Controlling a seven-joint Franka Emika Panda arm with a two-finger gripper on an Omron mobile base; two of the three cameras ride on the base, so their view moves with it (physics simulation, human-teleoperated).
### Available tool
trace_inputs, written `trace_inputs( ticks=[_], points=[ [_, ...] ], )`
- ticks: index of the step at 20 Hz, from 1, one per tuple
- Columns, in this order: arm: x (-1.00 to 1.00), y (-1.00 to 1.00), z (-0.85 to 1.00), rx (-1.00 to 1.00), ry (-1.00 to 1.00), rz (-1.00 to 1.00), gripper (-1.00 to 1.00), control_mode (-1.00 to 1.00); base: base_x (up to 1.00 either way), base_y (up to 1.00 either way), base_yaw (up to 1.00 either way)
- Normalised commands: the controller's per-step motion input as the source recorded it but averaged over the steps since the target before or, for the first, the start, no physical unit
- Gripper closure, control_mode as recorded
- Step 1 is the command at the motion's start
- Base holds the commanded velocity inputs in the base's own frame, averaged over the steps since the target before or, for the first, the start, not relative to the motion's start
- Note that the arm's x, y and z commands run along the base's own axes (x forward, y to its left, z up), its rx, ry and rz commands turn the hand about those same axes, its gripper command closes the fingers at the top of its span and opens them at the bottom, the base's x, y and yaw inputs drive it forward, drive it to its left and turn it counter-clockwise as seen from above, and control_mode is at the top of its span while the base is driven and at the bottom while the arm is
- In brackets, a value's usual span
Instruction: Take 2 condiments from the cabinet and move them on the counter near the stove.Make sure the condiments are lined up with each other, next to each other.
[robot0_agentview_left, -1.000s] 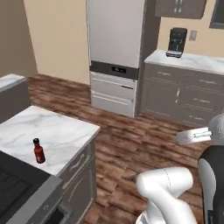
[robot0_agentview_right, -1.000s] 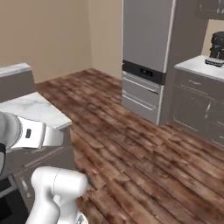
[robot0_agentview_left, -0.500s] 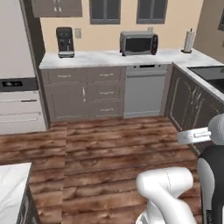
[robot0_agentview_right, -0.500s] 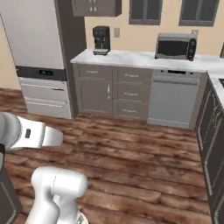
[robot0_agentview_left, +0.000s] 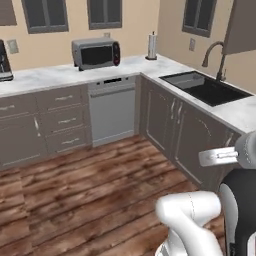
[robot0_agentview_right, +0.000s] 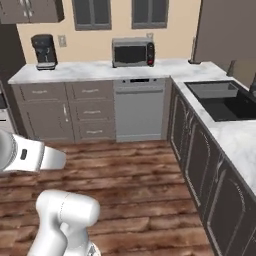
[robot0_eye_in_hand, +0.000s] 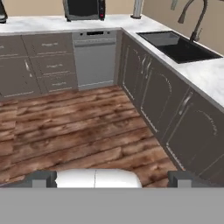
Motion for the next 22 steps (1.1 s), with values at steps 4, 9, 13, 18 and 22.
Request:
trace_inputs(
  ticks=[4, 9, 13, 18, 22],
  points=[
    [0.00, 0.00, 0.00, 0.00, 0.00, 0.00, -1.00, 1.00, 1.00, 0.00, -0.19],
    [0.00, 0.00, 0.00, 0.00, 0.00, 0.00, -1.00, 1.00, 1.00, -0.14, -0.20],
    [0.00, 0.00, 0.00, 0.00, 0.00, 0.00, -1.00, 1.00, 0.31, -0.42, -0.47],
    [0.00, 0.00, 0.00, 0.00, 0.00, 0.00, -1.00, 1.00, 0.00, -0.51, -0.85],
    [0.00, 0.00, 0.00, 0.00, 0.00, 0.00, -1.00, 1.00, 0.00, -0.51, -0.87]
  ],
)
